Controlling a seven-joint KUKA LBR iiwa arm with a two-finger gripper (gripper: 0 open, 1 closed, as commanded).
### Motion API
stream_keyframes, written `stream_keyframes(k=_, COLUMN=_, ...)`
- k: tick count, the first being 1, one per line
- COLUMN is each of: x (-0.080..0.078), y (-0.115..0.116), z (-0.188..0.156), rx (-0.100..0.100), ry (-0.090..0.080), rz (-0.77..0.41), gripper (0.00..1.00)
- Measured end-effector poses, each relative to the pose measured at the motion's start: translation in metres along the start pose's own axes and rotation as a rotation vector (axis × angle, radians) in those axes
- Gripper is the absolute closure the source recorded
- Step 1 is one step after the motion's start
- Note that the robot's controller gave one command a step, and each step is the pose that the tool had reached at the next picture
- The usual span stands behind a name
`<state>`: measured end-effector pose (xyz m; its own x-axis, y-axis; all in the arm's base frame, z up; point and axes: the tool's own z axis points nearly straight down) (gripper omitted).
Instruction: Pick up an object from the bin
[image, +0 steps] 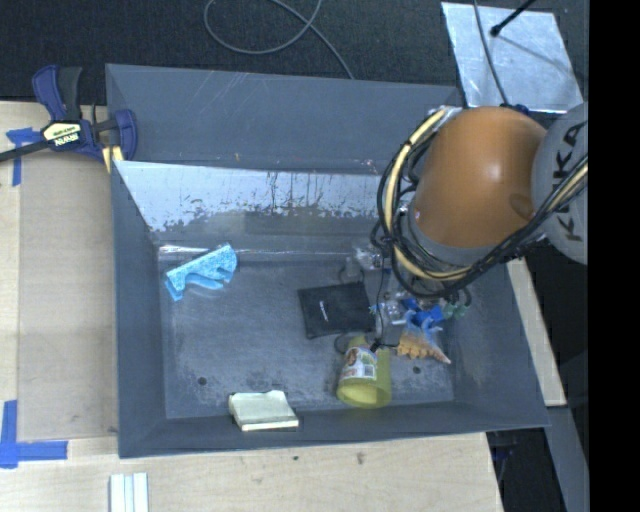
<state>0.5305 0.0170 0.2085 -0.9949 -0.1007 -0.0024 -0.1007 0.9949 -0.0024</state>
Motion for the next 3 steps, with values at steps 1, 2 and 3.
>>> stream_keyframes(k=1, x=-0.008, y=-0.004, z=0.034, rx=-0.003, ry=0.0, rz=0.121, gripper=0.0)
stream_keyframes(k=2, x=-0.034, y=-0.002, z=0.067, rx=0.0, ry=-0.006, rz=-0.014, gripper=0.0)
stream_keyframes(k=3, x=-0.044, y=-0.007, z=0.091, rx=-0.002, ry=-0.002, rz=0.143, gripper=0.0)
